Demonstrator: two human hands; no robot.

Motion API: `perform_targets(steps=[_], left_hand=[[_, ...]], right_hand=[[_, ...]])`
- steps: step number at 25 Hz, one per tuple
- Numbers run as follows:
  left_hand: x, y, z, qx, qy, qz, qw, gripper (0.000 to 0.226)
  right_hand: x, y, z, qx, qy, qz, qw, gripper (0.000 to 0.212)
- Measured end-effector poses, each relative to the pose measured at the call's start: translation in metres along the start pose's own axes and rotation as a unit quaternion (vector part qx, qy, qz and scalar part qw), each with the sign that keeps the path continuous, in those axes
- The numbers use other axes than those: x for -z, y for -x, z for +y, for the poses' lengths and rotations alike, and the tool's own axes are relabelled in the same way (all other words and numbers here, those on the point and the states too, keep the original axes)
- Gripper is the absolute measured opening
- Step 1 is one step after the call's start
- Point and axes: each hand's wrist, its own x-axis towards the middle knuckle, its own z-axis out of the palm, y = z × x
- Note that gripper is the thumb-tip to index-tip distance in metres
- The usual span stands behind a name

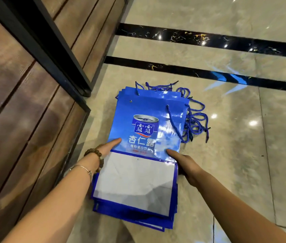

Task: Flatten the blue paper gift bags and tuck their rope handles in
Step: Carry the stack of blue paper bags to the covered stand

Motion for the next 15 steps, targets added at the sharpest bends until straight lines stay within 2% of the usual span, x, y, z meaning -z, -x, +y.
perform_targets(steps=[3,6,10,13,15], left_hand=[[0.000,0.002,0.006,0.012,-0.004,-0.049,0.999,0.039],[-0.001,0.000,-0.001,0.008,-0.015,-0.057,0.998,0.045],[-0.008,0.020,-0.009,-0.032,0.012,-0.082,0.996,0.026],[-0.021,0.051,-0.008,-0.105,0.030,-0.032,0.993,0.015],[-0.028,0.096,0.000,-0.117,0.074,-0.024,0.990,0.007]], right_hand=[[-0.003,0.003,0.001,0.016,-0.033,-0.021,0.999,0.032],[-0.003,0.007,0.007,0.032,-0.096,-0.044,0.994,0.026],[0.004,0.022,0.010,0.058,-0.145,-0.037,0.987,0.020],[0.021,0.046,0.003,0.071,-0.158,-0.023,0.985,0.016],[0.034,0.081,-0.009,0.067,-0.159,-0.016,0.985,0.018]])
